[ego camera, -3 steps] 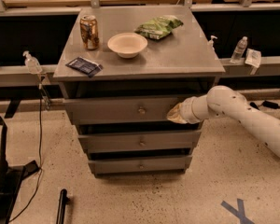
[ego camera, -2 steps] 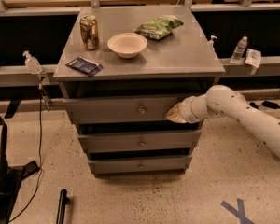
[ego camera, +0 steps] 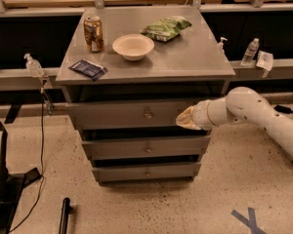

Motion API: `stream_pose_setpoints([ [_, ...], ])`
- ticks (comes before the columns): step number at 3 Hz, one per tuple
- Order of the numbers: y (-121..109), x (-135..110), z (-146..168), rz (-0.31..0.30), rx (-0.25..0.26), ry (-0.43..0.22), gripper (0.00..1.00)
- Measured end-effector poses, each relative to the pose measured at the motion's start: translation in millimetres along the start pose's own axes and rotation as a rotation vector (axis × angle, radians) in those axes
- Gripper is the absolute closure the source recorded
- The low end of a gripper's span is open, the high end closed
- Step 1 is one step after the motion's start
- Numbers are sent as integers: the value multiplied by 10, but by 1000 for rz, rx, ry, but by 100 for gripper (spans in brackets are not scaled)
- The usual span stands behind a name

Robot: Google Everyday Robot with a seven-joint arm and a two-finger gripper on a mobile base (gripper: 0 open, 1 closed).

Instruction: Close top drawer

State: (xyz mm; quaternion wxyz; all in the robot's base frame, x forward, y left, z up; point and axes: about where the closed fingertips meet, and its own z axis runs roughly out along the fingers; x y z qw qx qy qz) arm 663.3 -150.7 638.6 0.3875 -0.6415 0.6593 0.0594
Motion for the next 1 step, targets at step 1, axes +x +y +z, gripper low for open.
stream_pose_setpoints([
  [1,69,-70,-253,1,-46,12,100],
])
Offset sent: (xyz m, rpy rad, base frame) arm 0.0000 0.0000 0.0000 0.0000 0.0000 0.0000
